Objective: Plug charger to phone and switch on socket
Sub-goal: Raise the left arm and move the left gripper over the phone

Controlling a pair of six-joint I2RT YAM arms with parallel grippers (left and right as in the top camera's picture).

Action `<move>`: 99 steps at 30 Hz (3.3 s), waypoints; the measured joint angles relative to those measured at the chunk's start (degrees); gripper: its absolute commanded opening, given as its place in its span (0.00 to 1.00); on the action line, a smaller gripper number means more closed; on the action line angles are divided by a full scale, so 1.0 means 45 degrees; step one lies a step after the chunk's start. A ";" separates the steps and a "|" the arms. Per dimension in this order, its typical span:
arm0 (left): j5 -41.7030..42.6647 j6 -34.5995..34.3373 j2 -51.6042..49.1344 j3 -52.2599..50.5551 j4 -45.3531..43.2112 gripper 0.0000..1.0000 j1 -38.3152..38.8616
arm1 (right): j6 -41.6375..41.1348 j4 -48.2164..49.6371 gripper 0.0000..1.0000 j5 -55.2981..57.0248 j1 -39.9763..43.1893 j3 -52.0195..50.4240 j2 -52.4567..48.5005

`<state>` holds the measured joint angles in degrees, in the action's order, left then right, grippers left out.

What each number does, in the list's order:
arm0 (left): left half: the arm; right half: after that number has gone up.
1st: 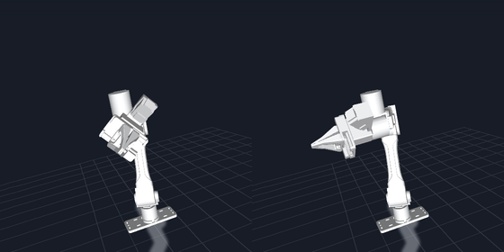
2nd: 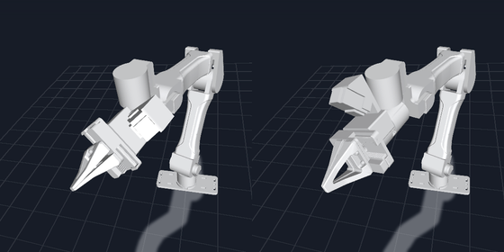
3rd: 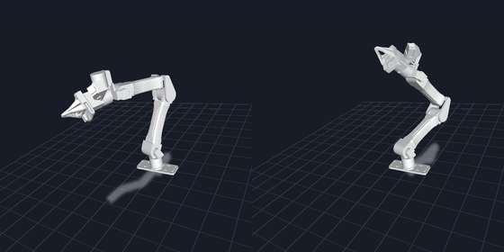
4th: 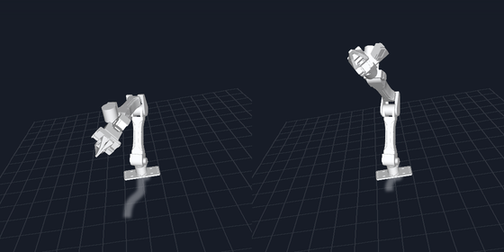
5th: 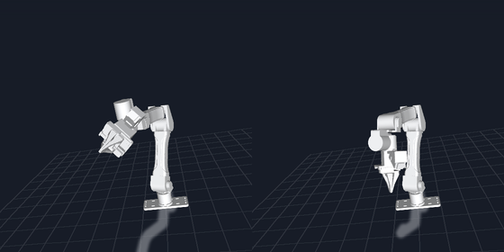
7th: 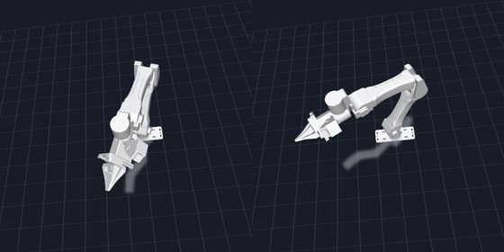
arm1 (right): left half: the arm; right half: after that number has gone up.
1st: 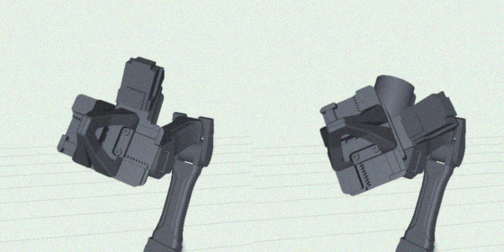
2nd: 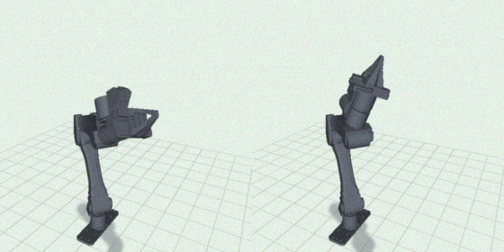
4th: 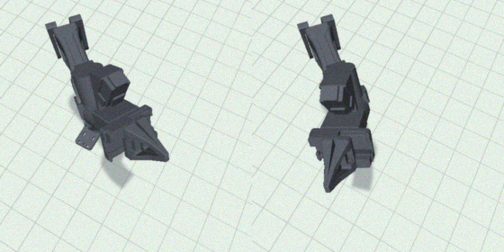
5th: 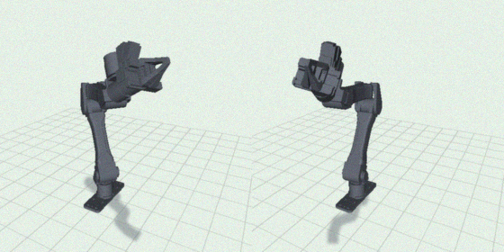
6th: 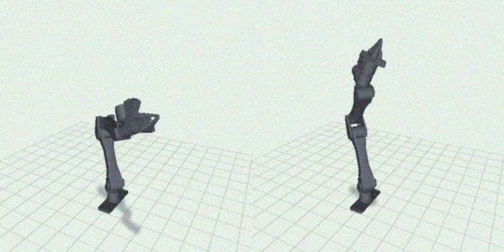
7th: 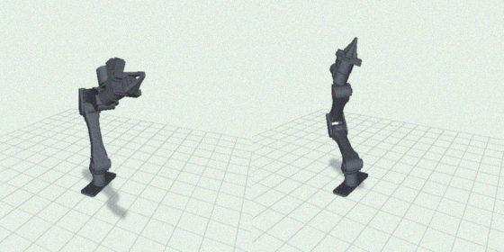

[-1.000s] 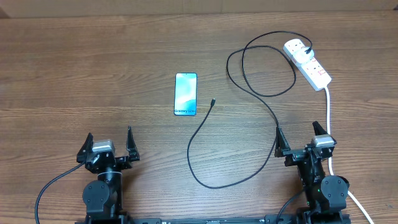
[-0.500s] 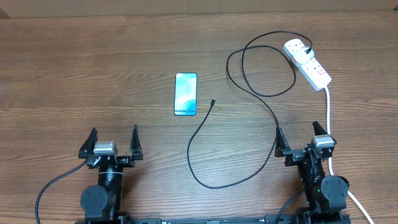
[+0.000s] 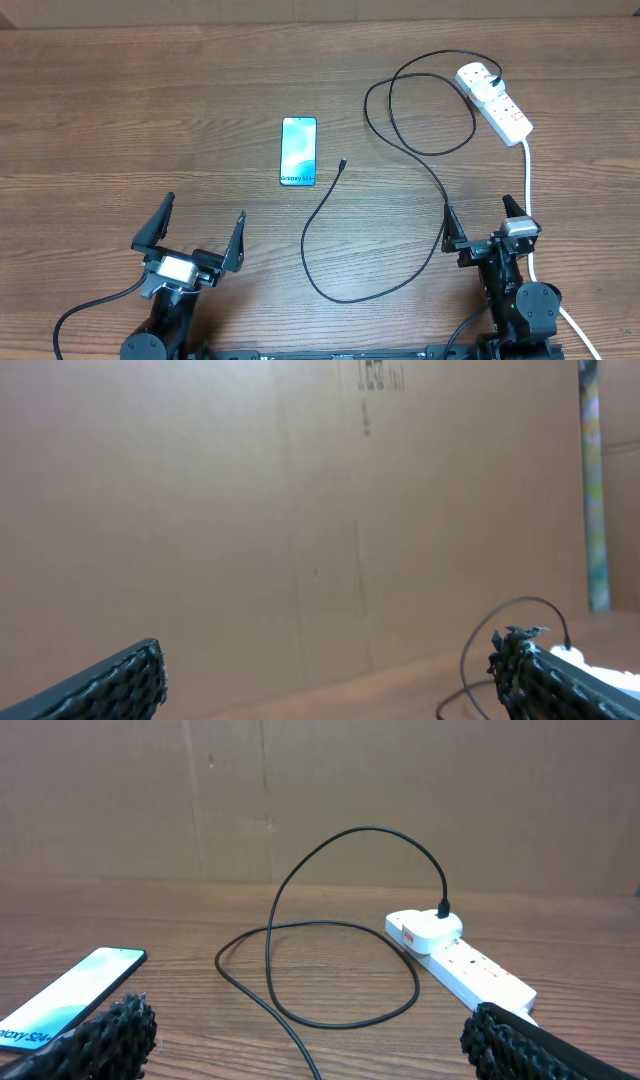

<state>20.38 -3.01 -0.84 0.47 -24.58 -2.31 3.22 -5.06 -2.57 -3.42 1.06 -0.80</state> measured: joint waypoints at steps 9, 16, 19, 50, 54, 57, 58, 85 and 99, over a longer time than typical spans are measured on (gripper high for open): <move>0.1035 0.0000 -0.0005 0.0000 0.1695 1.00 0.0000 | -0.0005 -0.0010 1.00 0.0000 0.0000 0.0000 0.0000; 0.0461 0.0000 -0.0005 0.0000 -0.0379 1.00 0.0000 | -0.0010 0.0000 1.00 0.0005 0.0005 0.0000 0.0000; -0.0481 0.0000 -0.0005 0.0000 -0.1627 1.00 0.0000 | -0.0005 -0.0005 1.00 0.0000 0.0005 0.0000 0.0000; 0.0457 0.0486 -1.3401 1.6674 1.3304 1.00 0.0000 | -0.0005 0.0005 1.00 0.0000 0.0005 0.0000 0.0000; 0.2025 0.0515 -1.5601 1.8326 1.4664 1.00 0.0005 | -0.0005 0.0015 1.00 0.0000 0.0000 0.0000 0.0000; 0.2074 -0.0005 -1.6810 1.8564 1.5081 1.00 0.0233 | -0.0005 0.0015 1.00 0.0000 0.0000 0.0000 0.0000; 0.1651 -0.0194 -1.7097 1.8734 1.5514 1.00 0.0427 | -0.0005 0.0019 1.00 -0.0005 0.0005 0.0000 0.0000; -0.2113 -0.3638 -2.5811 2.7073 2.3489 1.00 0.3852 | -0.0010 0.0019 1.00 -0.0005 0.0000 0.0000 0.0000; -0.3487 -0.4794 -2.6996 2.7073 2.3163 1.00 0.4585 | -0.0005 0.0015 1.00 0.0000 0.0000 0.0000 0.0000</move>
<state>4.69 -24.58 -122.32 122.30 79.66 18.33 3.20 -4.99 -2.57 -3.42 1.06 -0.80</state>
